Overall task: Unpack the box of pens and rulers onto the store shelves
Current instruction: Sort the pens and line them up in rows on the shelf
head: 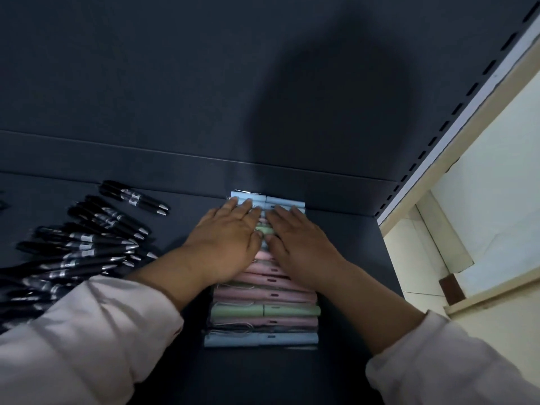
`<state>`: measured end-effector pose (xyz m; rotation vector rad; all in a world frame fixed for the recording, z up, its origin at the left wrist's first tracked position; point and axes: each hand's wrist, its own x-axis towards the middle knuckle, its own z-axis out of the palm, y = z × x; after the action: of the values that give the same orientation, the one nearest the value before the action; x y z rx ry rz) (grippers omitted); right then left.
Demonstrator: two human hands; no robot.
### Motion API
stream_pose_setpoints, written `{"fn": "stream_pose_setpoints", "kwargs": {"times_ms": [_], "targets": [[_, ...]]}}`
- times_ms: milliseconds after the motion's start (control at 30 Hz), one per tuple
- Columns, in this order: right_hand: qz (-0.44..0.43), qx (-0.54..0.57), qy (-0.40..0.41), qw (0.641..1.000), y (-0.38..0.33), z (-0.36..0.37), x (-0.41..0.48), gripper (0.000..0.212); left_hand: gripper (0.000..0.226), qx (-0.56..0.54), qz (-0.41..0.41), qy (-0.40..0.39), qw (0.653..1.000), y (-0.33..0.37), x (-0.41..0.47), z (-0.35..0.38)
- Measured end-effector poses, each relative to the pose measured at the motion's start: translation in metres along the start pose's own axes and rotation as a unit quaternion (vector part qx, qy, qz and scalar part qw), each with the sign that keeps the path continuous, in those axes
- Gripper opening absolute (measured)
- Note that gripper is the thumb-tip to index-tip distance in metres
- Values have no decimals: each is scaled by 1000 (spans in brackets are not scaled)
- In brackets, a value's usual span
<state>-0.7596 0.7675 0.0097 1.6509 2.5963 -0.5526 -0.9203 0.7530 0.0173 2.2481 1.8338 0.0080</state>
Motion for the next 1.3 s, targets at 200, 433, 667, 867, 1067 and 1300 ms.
{"fn": "stream_pose_setpoints", "kwargs": {"times_ms": [200, 433, 667, 867, 1067, 1300], "targets": [[8, -17, -14, 1000, -4, -1, -3, 56, 57, 31, -5, -16, 999, 3, -5, -1], [-9, -52, -9, 999, -15, -2, -26, 56, 63, 29, 4, 7, 1000, 2, -34, -1], [-12, -77, 2, 997, -17, 11, -39, 59, 66, 45, 14, 19, 999, 6, -50, 7], [-9, -76, 11, 997, -21, 24, -52, 61, 90, 55, 24, 23, 998, 9, -64, 17], [-9, -74, 22, 997, -23, 27, -62, 73, 85, 50, 24, 26, 998, 11, -73, 22], [-26, -78, 34, 996, -26, 37, -77, 90, 91, 50, 41, 24, 998, 18, -87, 27]]}}
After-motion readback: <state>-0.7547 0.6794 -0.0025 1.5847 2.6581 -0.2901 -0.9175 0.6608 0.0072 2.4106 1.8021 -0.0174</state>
